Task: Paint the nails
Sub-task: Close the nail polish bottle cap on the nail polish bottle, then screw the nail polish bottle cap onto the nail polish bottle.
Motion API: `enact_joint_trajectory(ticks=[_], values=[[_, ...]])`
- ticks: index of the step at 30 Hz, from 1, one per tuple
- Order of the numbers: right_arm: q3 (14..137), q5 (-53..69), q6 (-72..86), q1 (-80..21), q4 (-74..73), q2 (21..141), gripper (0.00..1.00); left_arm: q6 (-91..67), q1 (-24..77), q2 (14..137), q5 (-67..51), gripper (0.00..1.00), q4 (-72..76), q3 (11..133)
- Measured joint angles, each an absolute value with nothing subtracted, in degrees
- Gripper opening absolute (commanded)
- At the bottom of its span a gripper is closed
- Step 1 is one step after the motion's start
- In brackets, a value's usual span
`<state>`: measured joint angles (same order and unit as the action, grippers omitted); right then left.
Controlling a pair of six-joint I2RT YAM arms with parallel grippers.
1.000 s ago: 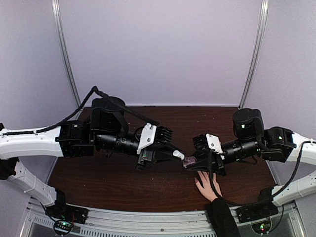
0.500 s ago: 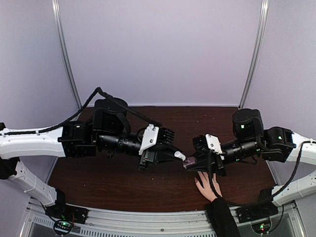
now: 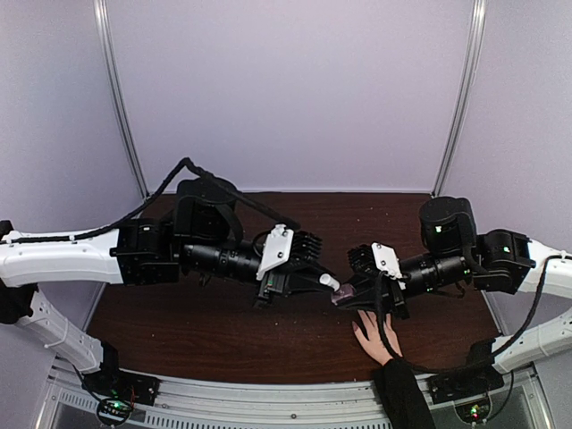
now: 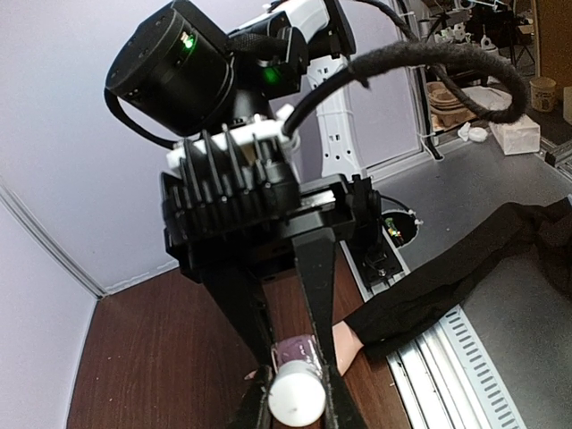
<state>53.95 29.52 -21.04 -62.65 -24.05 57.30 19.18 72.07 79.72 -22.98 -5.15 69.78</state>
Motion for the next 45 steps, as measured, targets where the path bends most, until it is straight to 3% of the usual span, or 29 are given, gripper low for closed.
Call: enact_joint_trajectory(ticks=[34,45], values=[[54.0,30.3,-20.0,-62.7,-23.8,57.4,0.00,19.2,72.1,82.6,-22.6,0.00,-6.0,70.8],[54.0,34.9,-19.5,-62.7,-24.3,57.8,0.00,20.8,72.0,82.9,-27.9,0.04,-6.3,70.8]])
